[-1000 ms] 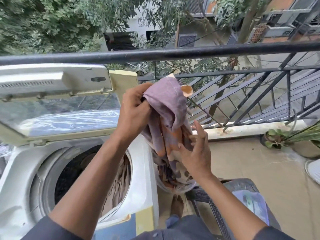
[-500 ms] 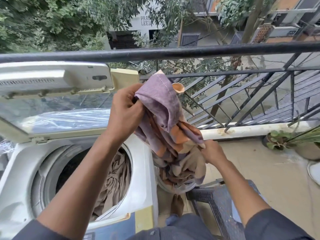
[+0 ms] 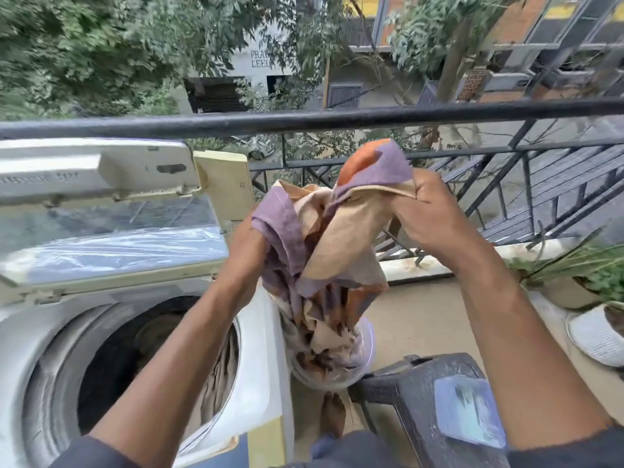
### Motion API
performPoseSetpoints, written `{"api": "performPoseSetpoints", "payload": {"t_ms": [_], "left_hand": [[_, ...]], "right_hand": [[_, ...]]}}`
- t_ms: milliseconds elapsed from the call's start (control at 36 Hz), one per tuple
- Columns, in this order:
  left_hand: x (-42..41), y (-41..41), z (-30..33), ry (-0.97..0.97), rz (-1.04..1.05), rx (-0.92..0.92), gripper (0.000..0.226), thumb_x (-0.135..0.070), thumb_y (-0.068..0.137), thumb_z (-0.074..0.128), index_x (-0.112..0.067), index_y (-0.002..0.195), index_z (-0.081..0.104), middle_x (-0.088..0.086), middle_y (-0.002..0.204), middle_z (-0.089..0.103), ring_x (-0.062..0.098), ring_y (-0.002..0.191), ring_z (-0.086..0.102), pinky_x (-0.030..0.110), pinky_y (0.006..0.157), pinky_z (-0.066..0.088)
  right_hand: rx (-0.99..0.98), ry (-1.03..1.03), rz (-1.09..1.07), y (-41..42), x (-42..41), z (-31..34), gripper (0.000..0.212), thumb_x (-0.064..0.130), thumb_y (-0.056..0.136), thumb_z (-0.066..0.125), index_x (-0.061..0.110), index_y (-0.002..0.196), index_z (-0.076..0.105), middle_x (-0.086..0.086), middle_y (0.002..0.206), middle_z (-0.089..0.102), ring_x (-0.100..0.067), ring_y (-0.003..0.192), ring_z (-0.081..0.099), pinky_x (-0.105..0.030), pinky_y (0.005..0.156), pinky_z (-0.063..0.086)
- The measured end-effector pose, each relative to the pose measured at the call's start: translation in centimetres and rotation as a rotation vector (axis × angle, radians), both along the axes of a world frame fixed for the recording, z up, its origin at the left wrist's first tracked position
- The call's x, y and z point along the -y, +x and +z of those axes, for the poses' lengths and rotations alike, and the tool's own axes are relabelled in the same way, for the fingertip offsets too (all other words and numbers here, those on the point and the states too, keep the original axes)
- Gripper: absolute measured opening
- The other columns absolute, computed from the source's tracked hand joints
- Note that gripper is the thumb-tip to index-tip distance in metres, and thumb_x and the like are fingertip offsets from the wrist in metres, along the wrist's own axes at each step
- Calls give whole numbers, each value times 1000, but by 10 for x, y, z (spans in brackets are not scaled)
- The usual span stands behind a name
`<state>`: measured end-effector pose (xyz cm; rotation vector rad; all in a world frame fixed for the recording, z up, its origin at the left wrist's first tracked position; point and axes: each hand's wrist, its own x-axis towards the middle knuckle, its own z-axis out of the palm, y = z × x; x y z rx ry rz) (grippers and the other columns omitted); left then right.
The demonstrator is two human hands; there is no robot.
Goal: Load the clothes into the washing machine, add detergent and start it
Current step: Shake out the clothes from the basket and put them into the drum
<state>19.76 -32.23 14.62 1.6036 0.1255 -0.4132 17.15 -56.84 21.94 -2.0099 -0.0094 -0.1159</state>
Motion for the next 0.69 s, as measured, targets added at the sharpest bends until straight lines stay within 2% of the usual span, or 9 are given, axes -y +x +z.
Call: {"api": "performPoseSetpoints", "payload": {"t_ms": [83,167,222,278,361,444,528,639,694], "left_hand": [[2,-10,-3,-245,8,67,51,-31,106,42,-12,74,76,5,56,69,17,50,65,30,51,46],[0,-14,-3,-360,-186,40,23,-26,57,75,-3,63,78,28,59,64,34,60,61,38,61,48],[-2,-15,-12,-360,-279,-20,16,-15,49,72,-9,62,80,23,66,70,33,75,63,37,66,55],[3,-17,-15,-310,-284,-8,20,-12,57,73,-22,72,83,6,78,75,26,85,65,30,71,58],[16,-21,-10,-169,-227,167,25,-17,69,73,-38,79,82,-6,77,77,10,71,69,26,63,57],[24,-19,-7,-143,-73,253,26,-12,75,66,-32,83,79,-15,79,79,0,73,72,20,64,59],[26,-16,-1,-158,42,282,37,10,85,70,-26,89,72,-19,77,78,-6,74,71,14,67,55],[22,-13,2,-146,85,306,44,19,91,61,-23,89,73,-19,77,78,-5,75,71,15,69,55],[23,-13,4,-177,97,315,44,16,90,65,-27,84,77,-16,80,79,-1,77,72,18,70,57]], "right_hand": [[51,80,122,-6,-21,8,20,15,96,66,-4,96,73,-21,83,68,-7,77,56,-31,70,45],[37,210,244,-11,-44,5,20,25,95,66,9,103,77,-4,95,71,-9,89,61,-30,81,50],[27,176,245,-11,-57,-1,32,31,94,65,3,104,75,-11,92,72,-13,88,61,-38,81,51],[20,125,262,-12,-65,-8,34,33,95,64,2,105,74,-10,89,73,-13,84,62,-40,80,54],[-78,97,320,-16,-68,-15,24,25,98,70,14,119,68,8,93,75,-3,84,69,-31,77,60],[-7,-42,300,-20,-63,-28,59,22,88,79,18,141,55,4,130,66,-8,121,64,-34,105,53],[25,-94,183,-29,-45,-52,78,28,83,79,34,152,41,8,151,46,-5,142,43,-29,116,39],[-156,16,17,-43,-20,-116,83,0,84,69,39,150,36,8,147,48,-7,140,45,-16,100,42],[-330,-89,4,-47,-12,-159,89,-5,78,65,38,150,34,3,144,49,-16,139,46,-25,94,47]]}}
